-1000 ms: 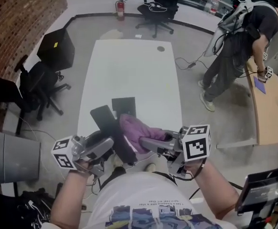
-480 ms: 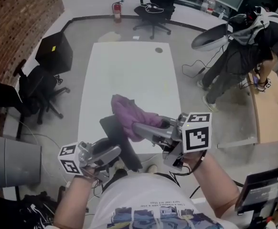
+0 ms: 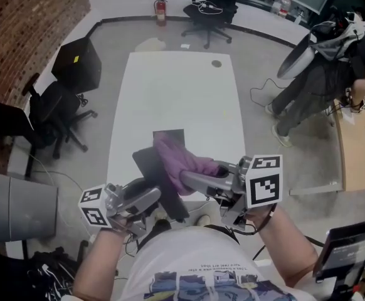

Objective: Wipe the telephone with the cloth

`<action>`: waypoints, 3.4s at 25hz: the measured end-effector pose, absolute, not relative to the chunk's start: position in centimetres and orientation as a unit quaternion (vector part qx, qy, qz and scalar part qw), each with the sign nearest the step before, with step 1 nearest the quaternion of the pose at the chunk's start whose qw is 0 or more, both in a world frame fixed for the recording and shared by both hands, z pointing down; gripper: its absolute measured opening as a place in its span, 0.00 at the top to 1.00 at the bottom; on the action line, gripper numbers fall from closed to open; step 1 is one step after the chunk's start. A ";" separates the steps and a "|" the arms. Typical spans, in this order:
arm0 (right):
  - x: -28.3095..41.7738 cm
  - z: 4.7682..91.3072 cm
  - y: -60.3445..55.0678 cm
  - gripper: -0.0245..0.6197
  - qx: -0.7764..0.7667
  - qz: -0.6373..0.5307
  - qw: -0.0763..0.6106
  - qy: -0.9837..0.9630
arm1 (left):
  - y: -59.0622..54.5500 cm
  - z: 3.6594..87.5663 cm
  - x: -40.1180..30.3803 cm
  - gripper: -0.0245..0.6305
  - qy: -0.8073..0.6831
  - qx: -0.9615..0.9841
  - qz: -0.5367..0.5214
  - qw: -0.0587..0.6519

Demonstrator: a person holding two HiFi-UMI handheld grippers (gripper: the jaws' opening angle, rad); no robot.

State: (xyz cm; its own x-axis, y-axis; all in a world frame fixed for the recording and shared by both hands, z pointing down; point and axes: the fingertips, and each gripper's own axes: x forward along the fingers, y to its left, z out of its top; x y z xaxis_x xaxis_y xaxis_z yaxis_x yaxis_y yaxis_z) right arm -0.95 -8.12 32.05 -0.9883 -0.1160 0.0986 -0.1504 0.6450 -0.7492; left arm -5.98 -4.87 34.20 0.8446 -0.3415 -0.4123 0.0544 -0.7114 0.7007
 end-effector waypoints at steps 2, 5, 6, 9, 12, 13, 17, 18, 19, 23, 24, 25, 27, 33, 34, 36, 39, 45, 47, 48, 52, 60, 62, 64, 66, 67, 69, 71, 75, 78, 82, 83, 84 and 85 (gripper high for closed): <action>-0.9 32.3 -7.6 0.83 0.068 0.416 0.025 -0.906 | -4.9 34.0 -6.2 0.84 -0.083 0.886 -0.268 0.370; -0.7 32.7 -6.9 0.83 0.061 0.415 0.036 -0.907 | -5.0 33.7 -6.6 0.84 -0.085 0.886 -0.268 0.367; -0.7 32.9 -6.7 0.83 0.059 0.414 0.040 -0.907 | -5.1 33.6 -6.7 0.84 -0.087 0.886 -0.269 0.367; -0.6 33.3 -6.1 0.83 0.055 0.411 0.053 -0.908 | -5.3 33.5 -7.2 0.84 -0.093 0.886 -0.270 0.366; -0.4 33.8 -5.6 0.83 0.054 0.410 0.063 -0.908 | -5.6 33.4 -7.6 0.84 -0.096 0.886 -0.270 0.365; -0.3 34.0 -5.5 0.83 0.055 0.410 0.066 -0.908 | -5.7 33.3 -7.8 0.84 -0.098 0.886 -0.270 0.365; 0.3 34.9 -5.0 0.83 0.062 0.412 0.077 -0.906 | -6.5 33.4 -8.2 0.84 -0.104 0.886 -0.269 0.364; 0.4 35.2 -4.8 0.83 0.063 0.413 0.080 -0.905 | -6.7 33.4 -8.3 0.84 -0.105 0.885 -0.269 0.364; 0.6 35.5 -4.6 0.83 0.065 0.414 0.083 -0.904 | -6.9 33.4 -8.3 0.84 -0.106 0.885 -0.269 0.364; 1.2 36.5 -4.2 0.83 0.074 0.422 0.092 -0.899 | -7.8 33.5 -8.6 0.84 -0.111 0.884 -0.267 0.367; 1.4 36.7 -4.0 0.83 0.076 0.424 0.094 -0.898 | -8.0 33.5 -8.7 0.84 -0.111 0.884 -0.266 0.368; 1.6 37.0 -3.9 0.83 0.079 0.425 0.096 -0.896 | -8.2 33.6 -8.7 0.84 -0.111 0.884 -0.266 0.369; 1.9 37.5 -3.5 0.83 0.085 0.428 0.098 -0.895 | -8.5 33.8 -8.7 0.84 -0.110 0.883 -0.264 0.372; 3.5 39.2 -2.5 0.83 0.115 0.424 0.112 -0.891 | -9.7 34.8 -9.1 0.84 -0.118 0.883 -0.249 0.379; 3.8 39.6 -2.5 0.83 0.126 0.421 0.114 -0.891 | -10.0 35.1 -9.3 0.84 -0.123 0.883 -0.243 0.382; 4.3 40.3 -2.6 0.83 0.156 0.415 0.118 -0.889 | -10.5 36.1 -9.9 0.84 -0.132 0.883 -0.228 0.389; 5.1 41.0 -2.8 0.83 0.208 0.407 0.121 -0.881 | -10.9 37.9 -10.7 0.84 -0.138 0.882 -0.204 0.401; 6.0 41.7 -3.4 0.83 0.288 0.404 0.102 -0.862 | -12.4 42.2 -11.1 0.84 -0.139 0.875 -0.164 0.433; 5.9 41.7 -3.3 0.83 0.303 0.402 0.098 -0.859 | -12.8 43.7 -11.1 0.84 -0.137 0.873 -0.151 0.443; 5.8 41.7 -3.3 0.83 0.309 0.399 0.097 -0.858 | -13.0 44.4 -11.0 0.84 -0.136 0.872 -0.146 0.447; 5.3 41.6 -2.7 0.83 0.333 0.395 0.092 -0.851 | -13.8 47.0 -11.0 0.84 -0.119 0.863 -0.138 0.471; 5.5 42.1 -1.5 0.83 0.372 0.410 0.089 -0.828 | -15.1 52.4 -10.2 0.84 -0.112 0.851 -0.107 0.502; 5.5 42.2 -1.3 0.83 0.376 0.414 0.091 -0.824 | -15.4 53.3 -9.8 0.84 -0.111 0.847 -0.108 0.509; 5.5 42.2 -1.1 0.83 0.380 0.417 0.092 -0.820 | -15.7 54.2 -9.5 0.84 -0.113 0.843 -0.108 0.514; 5.4 42.2 -0.9 0.83 0.383 0.421 0.093 -0.817 | -16.1 54.6 -9.2 0.84 -0.113 0.840 -0.109 0.519; 5.3 42.2 -0.9 0.83 0.383 0.423 0.094 -0.816 | -16.2 54.9 -9.1 0.84 -0.113 0.840 -0.108 0.520; 5.0 42.1 -0.8 0.83 0.384 0.427 0.098 -0.813 | -16.6 55.5 -9.0 0.84 -0.114 0.839 -0.103 0.522; 4.8 42.1 -0.9 0.83 0.383 0.430 0.101 -0.811 | -16.7 56.0 -8.7 0.84 -0.111 0.838 -0.102 0.524; 4.3 42.4 -1.0 0.83 0.378 0.432 0.107 -0.812 | -16.8 57.3 -8.2 0.84 -0.106 0.823 -0.111 0.546; 4.0 42.4 -1.1 0.83 0.377 0.431 0.109 -0.812 | -17.0 58.3 -8.0 0.84 -0.108 0.827 -0.104 0.542; 3.6 42.5 -1.3 0.83 0.375 0.433 0.109 -0.812 | -17.0 59.1 -8.0 0.84 -0.115 0.831 -0.086 0.537; 3.5 42.5 -1.2 0.83 0.375 0.434 0.110 -0.812 | -17.0 59.3 -7.9 0.84 -0.116 0.831 -0.086 0.537; 3.4 42.5 -1.2 0.83 0.374 0.435 0.110 -0.812 | -17.0 59.5 -7.9 0.84 -0.117 0.832 -0.086 0.536; 3.3 42.5 -1.3 0.83 0.373 0.435 0.111 -0.812 | -17.1 59.5 -7.8 0.84 -0.117 0.832 -0.085 0.535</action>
